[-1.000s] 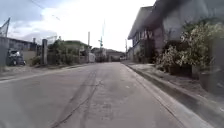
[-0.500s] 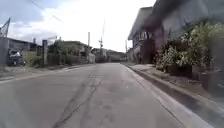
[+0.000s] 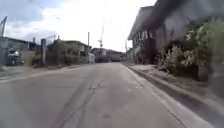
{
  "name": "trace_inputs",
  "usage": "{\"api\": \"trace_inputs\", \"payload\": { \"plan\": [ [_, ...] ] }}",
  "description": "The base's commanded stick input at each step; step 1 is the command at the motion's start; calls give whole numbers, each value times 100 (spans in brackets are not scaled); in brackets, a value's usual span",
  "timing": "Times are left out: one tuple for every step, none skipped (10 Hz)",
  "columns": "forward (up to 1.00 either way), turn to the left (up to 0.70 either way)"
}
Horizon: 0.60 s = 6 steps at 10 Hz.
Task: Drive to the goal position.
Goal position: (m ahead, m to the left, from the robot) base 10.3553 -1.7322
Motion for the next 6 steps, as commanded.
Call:
{"api": "trace_inputs", "payload": {
  "plan": [
    [100,-1],
    [100,0],
    [100,-6],
    [100,-12],
    [100,-25],
    [100,-40]
  ]
}}
